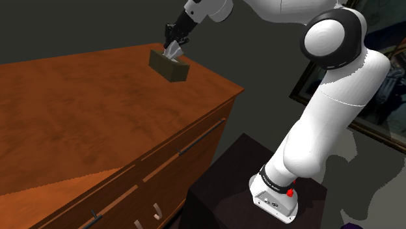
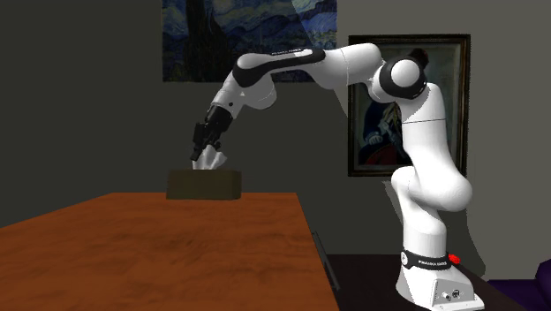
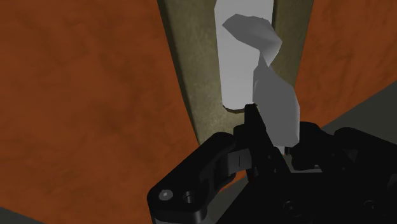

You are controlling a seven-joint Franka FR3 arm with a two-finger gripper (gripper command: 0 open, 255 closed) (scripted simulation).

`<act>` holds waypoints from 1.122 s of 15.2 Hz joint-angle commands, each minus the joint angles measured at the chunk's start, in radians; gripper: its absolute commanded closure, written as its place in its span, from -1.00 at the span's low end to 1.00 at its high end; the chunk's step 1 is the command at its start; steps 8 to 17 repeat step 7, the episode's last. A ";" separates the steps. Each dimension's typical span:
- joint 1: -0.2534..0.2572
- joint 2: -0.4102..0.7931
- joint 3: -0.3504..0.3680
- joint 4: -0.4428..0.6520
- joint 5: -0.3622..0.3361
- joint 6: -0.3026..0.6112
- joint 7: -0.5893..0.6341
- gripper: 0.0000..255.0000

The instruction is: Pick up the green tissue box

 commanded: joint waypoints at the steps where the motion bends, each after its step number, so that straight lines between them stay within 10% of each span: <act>1: -0.001 -0.001 -0.002 0.024 -0.007 -0.022 0.013 1.00; 17: -0.003 -0.001 -0.004 0.076 -0.021 -0.070 0.040 1.00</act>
